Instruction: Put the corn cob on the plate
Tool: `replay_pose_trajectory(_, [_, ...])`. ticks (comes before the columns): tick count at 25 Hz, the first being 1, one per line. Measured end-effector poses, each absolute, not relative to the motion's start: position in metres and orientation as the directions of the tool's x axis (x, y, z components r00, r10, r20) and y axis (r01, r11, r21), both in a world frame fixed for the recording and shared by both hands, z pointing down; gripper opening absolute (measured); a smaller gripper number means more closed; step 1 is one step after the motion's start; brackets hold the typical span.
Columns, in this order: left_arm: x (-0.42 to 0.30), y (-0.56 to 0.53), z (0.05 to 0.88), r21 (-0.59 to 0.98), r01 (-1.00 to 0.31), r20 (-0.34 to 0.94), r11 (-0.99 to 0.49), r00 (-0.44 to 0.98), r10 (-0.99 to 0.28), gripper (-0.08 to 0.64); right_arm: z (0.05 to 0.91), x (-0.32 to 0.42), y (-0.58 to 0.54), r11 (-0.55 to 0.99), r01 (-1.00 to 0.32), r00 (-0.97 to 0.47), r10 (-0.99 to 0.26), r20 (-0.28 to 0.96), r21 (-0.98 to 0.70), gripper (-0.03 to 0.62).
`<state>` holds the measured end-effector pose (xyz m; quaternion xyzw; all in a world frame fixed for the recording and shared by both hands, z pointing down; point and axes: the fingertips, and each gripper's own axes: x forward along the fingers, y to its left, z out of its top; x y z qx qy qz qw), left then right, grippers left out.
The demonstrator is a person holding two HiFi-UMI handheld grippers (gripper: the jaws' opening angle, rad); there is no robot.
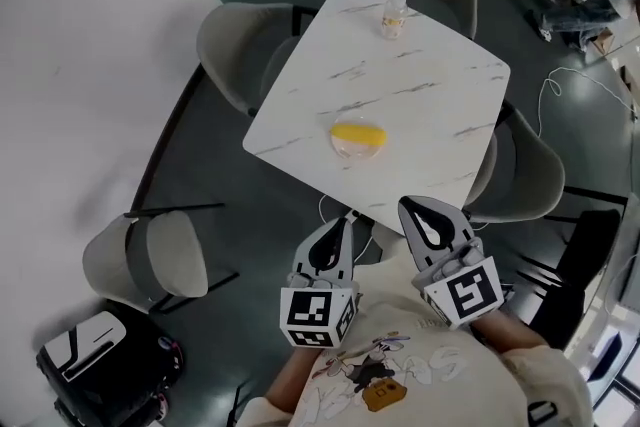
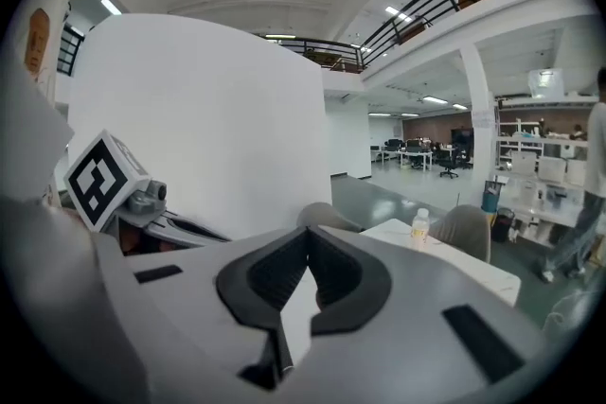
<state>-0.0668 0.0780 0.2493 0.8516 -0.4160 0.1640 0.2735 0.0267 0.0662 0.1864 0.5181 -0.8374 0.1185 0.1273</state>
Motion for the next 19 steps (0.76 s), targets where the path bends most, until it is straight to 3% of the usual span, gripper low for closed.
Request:
replay_pose_trajectory(13, [-0.041,0.075,0.237,0.338,-0.739,0.445,-0.583,0.671,-0.593,0.011,0.187,0.029,0.091,0.379,-0.923,-0.379,-0.853,0.358,-0.074,0.005])
replay_pose_trajectory(19, [-0.046,0.102,0.242,0.375,-0.729,0.475,-0.573,0.682,-0.556,0.011,0.201,0.032,0.121,0.317,-0.943,-0.33,-0.839,0.433,-0.104,0.006])
